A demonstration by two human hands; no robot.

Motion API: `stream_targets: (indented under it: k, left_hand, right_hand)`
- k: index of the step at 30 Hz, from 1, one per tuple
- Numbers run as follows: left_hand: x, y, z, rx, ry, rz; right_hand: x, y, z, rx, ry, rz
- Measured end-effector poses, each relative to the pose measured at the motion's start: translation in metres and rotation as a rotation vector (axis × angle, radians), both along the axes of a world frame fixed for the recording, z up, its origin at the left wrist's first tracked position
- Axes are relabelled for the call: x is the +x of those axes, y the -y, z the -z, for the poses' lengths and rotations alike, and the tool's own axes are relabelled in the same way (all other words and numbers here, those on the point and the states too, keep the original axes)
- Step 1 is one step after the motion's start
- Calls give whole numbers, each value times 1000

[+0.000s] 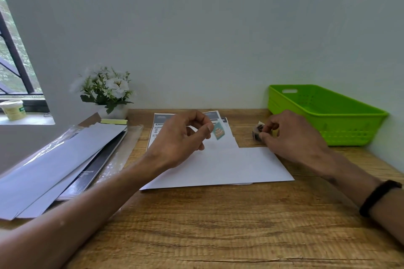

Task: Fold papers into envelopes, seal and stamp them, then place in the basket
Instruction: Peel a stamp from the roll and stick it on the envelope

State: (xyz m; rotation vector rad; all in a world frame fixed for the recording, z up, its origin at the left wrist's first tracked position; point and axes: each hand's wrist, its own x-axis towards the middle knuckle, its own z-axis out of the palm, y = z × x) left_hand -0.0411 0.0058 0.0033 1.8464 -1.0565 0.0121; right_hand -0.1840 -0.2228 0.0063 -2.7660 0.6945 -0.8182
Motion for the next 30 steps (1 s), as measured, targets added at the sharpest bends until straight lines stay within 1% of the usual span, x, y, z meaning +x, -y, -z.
stream_targets:
  k: [3,6,7,9,10,11,13,16,23,28,30]
  left_hand:
    - [1,0,0,9,-2,-11]
    - [1,-1,1,-2,38,-25]
    - [1,-2,1,-7,62,-27]
    - [0,-2,2,-1,90,-26]
    - [-1,-2,2,4,99,-22]
    - [-3,-2,2,11,114,-16]
    - [-6,-1,2,19,147,9]
    - [-9,-1,1,19,173,53]
    - [-12,0,2,51,171,121]
    - [-12,-1,0,44,161,94]
    - [-11,-2,1,41,183,94]
  right_hand:
    - [2,4,3,13,-14,21]
    - [3,1,-1,45,134,-87]
    - [2,-6,-5,100,191,-153]
    - [1,-23,-12,302,272,-325]
    - [0,-32,-13,401,283,-406]
    - [0,-39,-13,460,274,-471]
    - [1,-45,-9,462,243,-537]
    - [1,-44,-6,486,232,-537]
    - [1,-41,-8,547,187,-521]
    - [-8,-29,-31,532,153,-462]
    - [-14,-16,-43,535,88,-404]
